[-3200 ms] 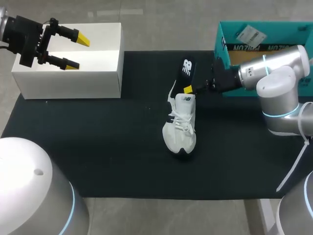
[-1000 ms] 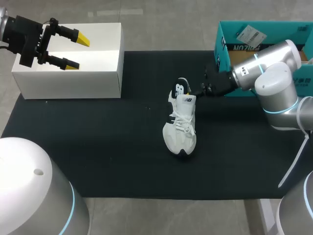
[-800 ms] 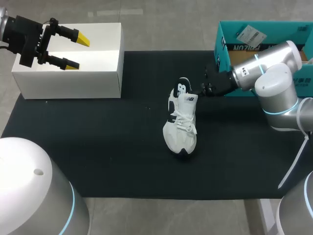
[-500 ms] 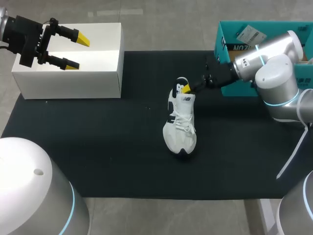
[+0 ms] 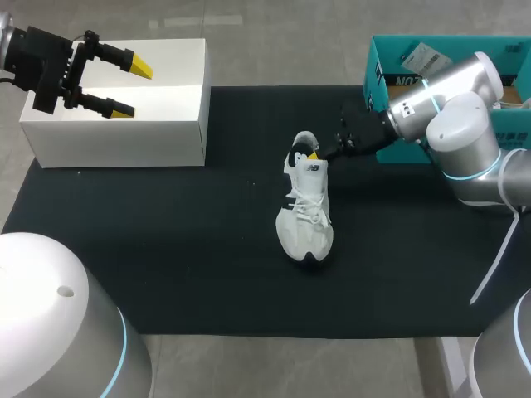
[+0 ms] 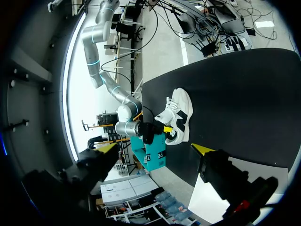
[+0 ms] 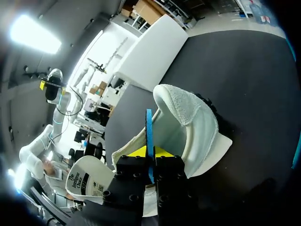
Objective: Take the shoe out of the shoebox, open the shoe tongue, remove and reinsert the insole, then place the shoe into the shoebox
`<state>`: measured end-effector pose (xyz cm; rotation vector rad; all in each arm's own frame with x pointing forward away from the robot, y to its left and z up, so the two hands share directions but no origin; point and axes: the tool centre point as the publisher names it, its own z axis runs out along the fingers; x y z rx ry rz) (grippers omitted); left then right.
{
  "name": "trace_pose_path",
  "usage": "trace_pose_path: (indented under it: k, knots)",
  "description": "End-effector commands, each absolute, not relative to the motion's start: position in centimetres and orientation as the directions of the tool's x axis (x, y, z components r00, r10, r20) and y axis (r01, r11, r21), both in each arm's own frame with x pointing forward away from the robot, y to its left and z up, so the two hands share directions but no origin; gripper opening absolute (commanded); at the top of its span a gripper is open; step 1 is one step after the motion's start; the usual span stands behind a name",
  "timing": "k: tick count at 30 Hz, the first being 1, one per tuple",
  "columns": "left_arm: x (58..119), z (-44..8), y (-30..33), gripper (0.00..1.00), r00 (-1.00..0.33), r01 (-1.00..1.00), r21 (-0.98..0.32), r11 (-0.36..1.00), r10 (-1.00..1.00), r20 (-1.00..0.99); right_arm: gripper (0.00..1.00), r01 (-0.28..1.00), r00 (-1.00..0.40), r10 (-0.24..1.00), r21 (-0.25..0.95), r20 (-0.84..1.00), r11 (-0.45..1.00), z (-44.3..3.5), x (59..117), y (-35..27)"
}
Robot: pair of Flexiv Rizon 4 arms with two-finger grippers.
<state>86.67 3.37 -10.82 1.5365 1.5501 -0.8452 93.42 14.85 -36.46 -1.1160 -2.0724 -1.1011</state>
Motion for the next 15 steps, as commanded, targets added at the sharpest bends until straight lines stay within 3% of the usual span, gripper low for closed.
trace_pose_path:
  k: [1,8,9,10,11,15]
  knots:
    - [86.7,-10.7,3.4,1.0,0.035,0.997,0.065,0.046,0.482,-0.876,0.0,0.861,-0.503,0.427,0.393,0.751,0.323,-36.9,92.7,15.0]
    - [86.7,-10.7,3.4,1.0,0.035,0.997,0.065,0.046,0.482,-0.876,0.0,0.867,-0.494,0.421,0.392,0.761,0.308,-37.2,92.2,14.8]
    - [86.7,-10.7,3.4,1.0,0.035,0.997,0.065,0.046,0.482,-0.876,0.09,0.866,-0.495,0.421,0.394,0.76,0.307,-37.1,92.3,14.8]
    - [86.7,-10.7,3.4,1.0,0.035,0.997,0.065,0.046,0.482,-0.876,0.29,0.866,-0.497,0.423,0.397,0.758,0.305,-37.0,92.5,14.7]
    - [86.7,-10.7,3.4,1.0,0.035,0.997,0.065,0.046,0.482,-0.876,0.38,0.864,-0.501,0.426,0.403,0.753,0.303,-36.8,92.7,14.7]
    - [86.7,-10.7,3.4,1.0,0.035,0.997,0.065,0.046,0.482,-0.876,0.37,0.853,-0.521,0.435,0.429,0.735,0.297,-36.0,93.5,14.4]
